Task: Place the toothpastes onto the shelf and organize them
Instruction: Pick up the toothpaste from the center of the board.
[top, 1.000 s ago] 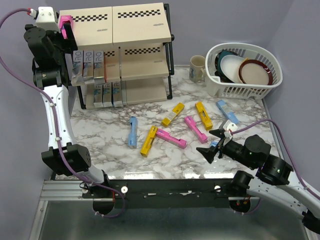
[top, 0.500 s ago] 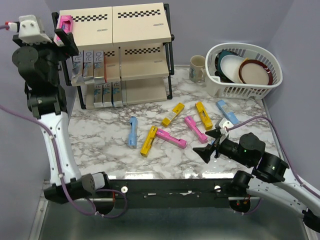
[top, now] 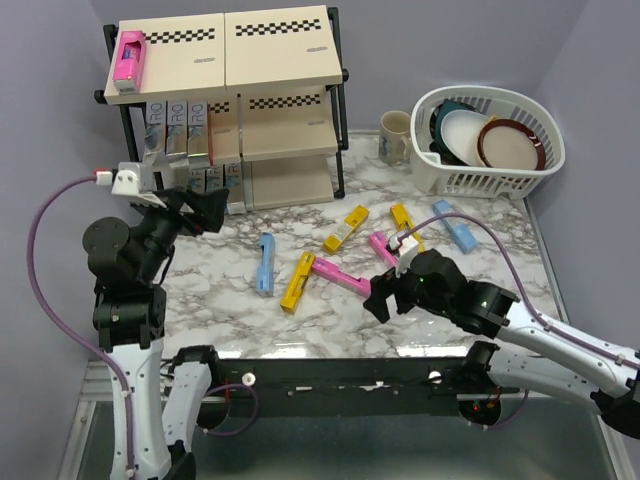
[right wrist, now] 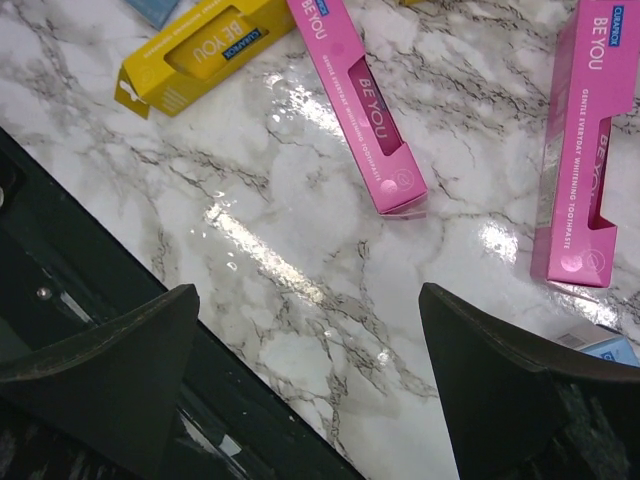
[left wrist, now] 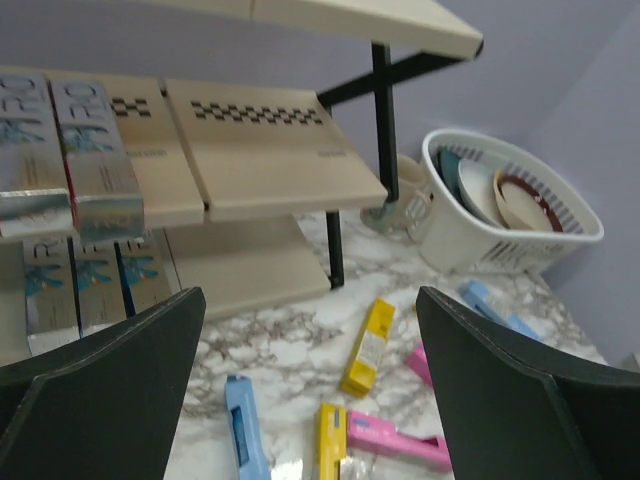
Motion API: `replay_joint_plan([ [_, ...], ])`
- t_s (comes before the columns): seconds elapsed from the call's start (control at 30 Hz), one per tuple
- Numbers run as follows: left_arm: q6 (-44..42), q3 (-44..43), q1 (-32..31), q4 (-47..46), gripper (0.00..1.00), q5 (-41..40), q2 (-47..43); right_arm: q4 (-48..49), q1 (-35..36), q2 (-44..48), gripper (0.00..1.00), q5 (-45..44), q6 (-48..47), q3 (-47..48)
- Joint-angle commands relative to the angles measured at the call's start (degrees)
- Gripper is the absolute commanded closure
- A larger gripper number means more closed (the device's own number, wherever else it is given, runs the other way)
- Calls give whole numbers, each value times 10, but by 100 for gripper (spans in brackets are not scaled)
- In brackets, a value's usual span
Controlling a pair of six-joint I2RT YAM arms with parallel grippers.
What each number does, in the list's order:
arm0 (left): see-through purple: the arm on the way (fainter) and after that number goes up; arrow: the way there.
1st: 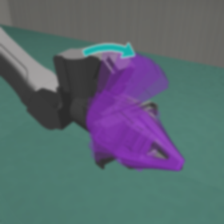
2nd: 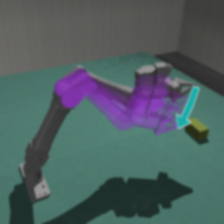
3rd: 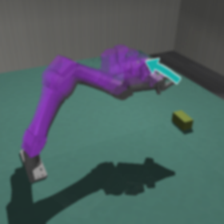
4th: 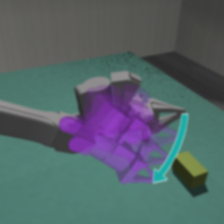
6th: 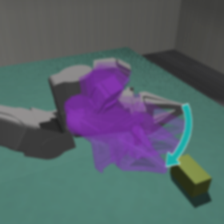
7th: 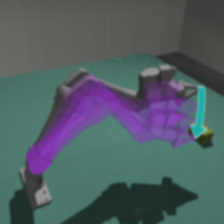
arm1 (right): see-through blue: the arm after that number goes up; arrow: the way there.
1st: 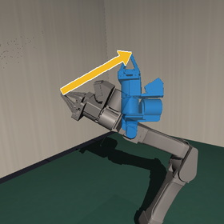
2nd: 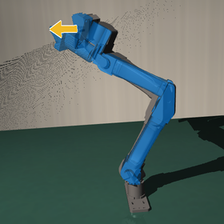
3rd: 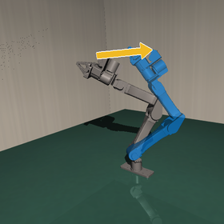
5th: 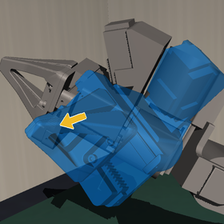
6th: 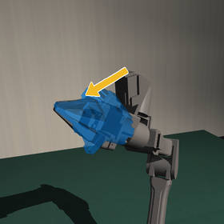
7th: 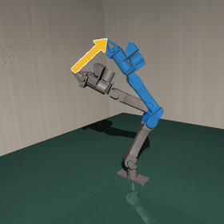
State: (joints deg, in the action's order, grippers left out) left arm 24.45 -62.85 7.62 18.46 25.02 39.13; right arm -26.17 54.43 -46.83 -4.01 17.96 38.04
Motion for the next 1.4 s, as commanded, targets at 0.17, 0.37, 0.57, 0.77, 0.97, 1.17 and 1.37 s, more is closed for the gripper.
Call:
replay_joint_plan([
  [0.17, -95, 145, -152, 106, 1, -61, -142, 57, 2, -145, 5, -29, -84, 22],
  [0.37, -53, 257, -161, 29, 1, -58, -200, 69, 3, -256, 9, -60, -192, 62],
  [0.57, -48, 306, -176, -9, 1, -73, -216, 75, 1, -347, 19, -76, -262, 94],
  [0.77, -51, 309, -180, 1, 1, -98, -225, 85, -11, -416, 30, -83, -302, 110],
  [0.97, -52, 311, -183, 1, 1, -93, -223, 52, -12, -466, 40, -56, -325, 127],
  [1.17, -52, 312, -184, 1, 1, -90, -216, 6, -13, -484, 44, 1, -333, 133],
  [1.37, -49, 315, -185, -2, 1, -81, -209, -29, -13, -478, 54, -10, -325, 138],
])
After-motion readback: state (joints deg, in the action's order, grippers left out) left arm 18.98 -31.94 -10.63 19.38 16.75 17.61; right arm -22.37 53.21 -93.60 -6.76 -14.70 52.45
